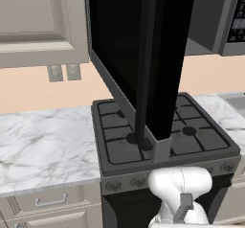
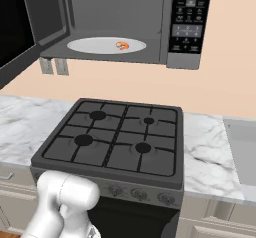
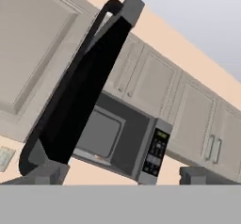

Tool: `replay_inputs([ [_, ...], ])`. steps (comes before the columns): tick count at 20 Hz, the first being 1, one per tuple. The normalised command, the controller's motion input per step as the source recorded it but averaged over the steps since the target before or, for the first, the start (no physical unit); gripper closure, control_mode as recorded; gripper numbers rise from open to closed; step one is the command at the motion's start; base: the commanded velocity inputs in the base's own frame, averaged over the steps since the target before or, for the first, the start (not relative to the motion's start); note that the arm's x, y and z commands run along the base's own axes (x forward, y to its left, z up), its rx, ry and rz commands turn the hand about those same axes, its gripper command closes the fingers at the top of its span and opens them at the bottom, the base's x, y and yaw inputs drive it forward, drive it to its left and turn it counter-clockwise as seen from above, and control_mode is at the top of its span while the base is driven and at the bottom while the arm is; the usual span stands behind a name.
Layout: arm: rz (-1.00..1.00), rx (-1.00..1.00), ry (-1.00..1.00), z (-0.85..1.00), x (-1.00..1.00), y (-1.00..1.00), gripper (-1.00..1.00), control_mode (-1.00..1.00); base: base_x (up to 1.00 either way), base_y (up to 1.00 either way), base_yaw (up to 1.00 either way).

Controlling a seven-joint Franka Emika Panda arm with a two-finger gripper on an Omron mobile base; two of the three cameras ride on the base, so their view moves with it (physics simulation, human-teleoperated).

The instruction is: Close the microwave door.

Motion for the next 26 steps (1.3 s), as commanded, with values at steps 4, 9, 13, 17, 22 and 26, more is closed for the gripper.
replay_inputs([
  [4,-0.39,-0.06,-0.03,-0.45,0.02,1.00,-1.00,-1.00,0.00,0.00,0.00],
  [9,-0.33,-0.12,0.00,-0.38,0.67,1.00,-1.00,-1.00,0.00,0.00,0.00],
  [13,-0.17,-0.11,0.00,-0.23,1.00,1.00,-1.00,-1.00,0.00,0.00,0.00],
  [17,0.00,-0.07,0.00,-0.27,1.00,0.57,-1.00,-1.00,0.00,0.00,0.00],
  [22,0.01,-0.06,0.01,-0.31,1.00,0.33,-1.00,-1.00,0.00,0.00,0.00],
  [26,-0.08,-0.25,0.12,-0.21,1.00,0.11,-1.00,-1.00,0.00,0.00,0.00],
])
